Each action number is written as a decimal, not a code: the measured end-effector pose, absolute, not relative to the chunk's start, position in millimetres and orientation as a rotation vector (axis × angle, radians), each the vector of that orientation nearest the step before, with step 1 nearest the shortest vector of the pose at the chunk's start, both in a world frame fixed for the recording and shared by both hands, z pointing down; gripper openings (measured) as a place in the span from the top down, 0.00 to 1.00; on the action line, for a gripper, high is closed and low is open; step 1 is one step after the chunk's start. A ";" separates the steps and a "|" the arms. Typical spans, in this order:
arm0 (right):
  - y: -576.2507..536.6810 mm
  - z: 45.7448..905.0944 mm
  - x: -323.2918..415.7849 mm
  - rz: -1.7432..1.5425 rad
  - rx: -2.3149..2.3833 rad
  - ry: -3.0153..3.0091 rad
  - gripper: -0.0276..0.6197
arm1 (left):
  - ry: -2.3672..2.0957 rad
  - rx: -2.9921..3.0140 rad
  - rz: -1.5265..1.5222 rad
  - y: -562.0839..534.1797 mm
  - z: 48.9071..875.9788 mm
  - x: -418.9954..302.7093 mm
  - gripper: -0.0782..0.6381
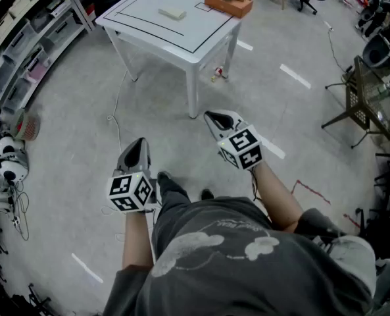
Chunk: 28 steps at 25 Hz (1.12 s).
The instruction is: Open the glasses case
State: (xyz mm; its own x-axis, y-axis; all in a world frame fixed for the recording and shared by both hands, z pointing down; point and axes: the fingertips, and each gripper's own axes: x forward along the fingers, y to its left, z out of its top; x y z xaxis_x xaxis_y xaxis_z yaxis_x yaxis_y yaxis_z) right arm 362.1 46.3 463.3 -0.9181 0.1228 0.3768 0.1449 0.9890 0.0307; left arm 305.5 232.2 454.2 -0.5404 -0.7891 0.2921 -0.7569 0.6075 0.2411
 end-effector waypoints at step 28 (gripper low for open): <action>76.0 462.2 157.5 0.021 0.020 -2.736 0.96 | -2.318 1.304 -0.165 285.3 478.5 97.0 0.89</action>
State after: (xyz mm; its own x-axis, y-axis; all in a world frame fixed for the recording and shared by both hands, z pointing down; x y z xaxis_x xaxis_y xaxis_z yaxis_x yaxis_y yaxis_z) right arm 157.5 76.0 462.2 -0.9190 -0.0111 0.3942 -0.0172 0.9998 -0.0119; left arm 97.0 285.3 478.5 -0.4361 -0.8324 0.3419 -0.7756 0.5404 0.3263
